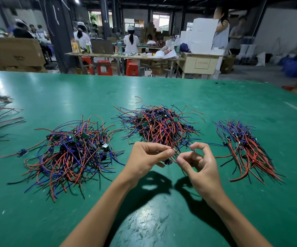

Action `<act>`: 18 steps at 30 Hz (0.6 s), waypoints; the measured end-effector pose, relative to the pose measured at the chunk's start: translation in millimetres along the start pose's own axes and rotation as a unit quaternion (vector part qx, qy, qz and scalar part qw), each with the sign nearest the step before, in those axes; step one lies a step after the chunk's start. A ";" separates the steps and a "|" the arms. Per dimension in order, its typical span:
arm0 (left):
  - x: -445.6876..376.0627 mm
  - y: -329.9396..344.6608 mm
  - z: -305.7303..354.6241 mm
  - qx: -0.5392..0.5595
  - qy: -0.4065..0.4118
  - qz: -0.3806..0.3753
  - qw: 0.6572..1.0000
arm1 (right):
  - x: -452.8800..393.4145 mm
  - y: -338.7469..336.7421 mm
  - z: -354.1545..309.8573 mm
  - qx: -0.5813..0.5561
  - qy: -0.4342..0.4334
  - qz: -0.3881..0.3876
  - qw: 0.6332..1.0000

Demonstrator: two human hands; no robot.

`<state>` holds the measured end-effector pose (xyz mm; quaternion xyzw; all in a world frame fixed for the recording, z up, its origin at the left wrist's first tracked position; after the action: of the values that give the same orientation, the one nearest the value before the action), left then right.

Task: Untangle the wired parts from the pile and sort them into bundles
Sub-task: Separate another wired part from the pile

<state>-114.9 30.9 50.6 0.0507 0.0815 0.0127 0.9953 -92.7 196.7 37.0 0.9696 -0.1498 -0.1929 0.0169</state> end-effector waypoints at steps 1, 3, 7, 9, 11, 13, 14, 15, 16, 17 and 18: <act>0.5 0.8 0.0 -0.009 0.005 -0.005 1.000 | 1.1 1.5 -0.1 0.000 -0.002 -0.008 1.000; 1.0 2.2 -0.4 -0.028 0.015 -0.015 0.999 | 3.3 5.5 -1.1 0.000 -0.002 -0.027 1.000; 0.1 0.3 -0.1 -0.064 0.024 -0.010 0.998 | 4.8 9.3 -3.5 0.009 0.010 -0.028 1.000; -0.7 -2.1 1.2 -0.074 0.032 -0.002 0.997 | 5.1 9.0 -3.8 0.005 0.018 -0.020 1.000; -1.3 -4.3 3.3 -0.071 0.043 0.004 0.997 | 5.8 9.7 -3.7 0.002 0.024 -0.019 1.000; -1.6 -6.7 8.1 -0.058 0.052 0.014 0.997 | 6.5 12.1 -3.5 0.009 0.025 -0.022 0.999; -1.8 -8.9 11.8 -0.049 0.056 0.021 0.997 | 6.9 13.1 -3.1 0.012 0.027 -0.021 0.999; -2.5 -13.0 17.3 -0.036 0.060 0.031 0.997 | 7.0 13.0 -3.1 0.013 0.031 -0.018 0.999; -4.2 -20.2 24.8 -0.018 0.067 0.047 0.997 | 6.9 12.7 -2.6 0.012 0.035 -0.016 0.999; -6.9 -32.6 33.0 -0.004 0.078 0.078 0.994 | 6.8 11.8 -1.8 0.008 0.038 -0.015 0.999; -10.8 -50.5 40.6 0.004 0.093 0.125 0.988 | 6.5 10.6 -0.7 0.006 0.039 -0.015 0.999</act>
<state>-118.1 -23.7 87.0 0.0630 0.1672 0.1410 0.9738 -89.7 184.6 36.2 0.9787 -0.1353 -0.1538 0.0141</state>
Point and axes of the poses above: each hand's wrist, its own x-axis away from the middle knuckle, its own y-axis out of the palm, z = x × y, the point moved 8 cm from there along -x, towards the middle knuckle, and after that the axes turned 15 degrees about z, right-handed, at the moved point
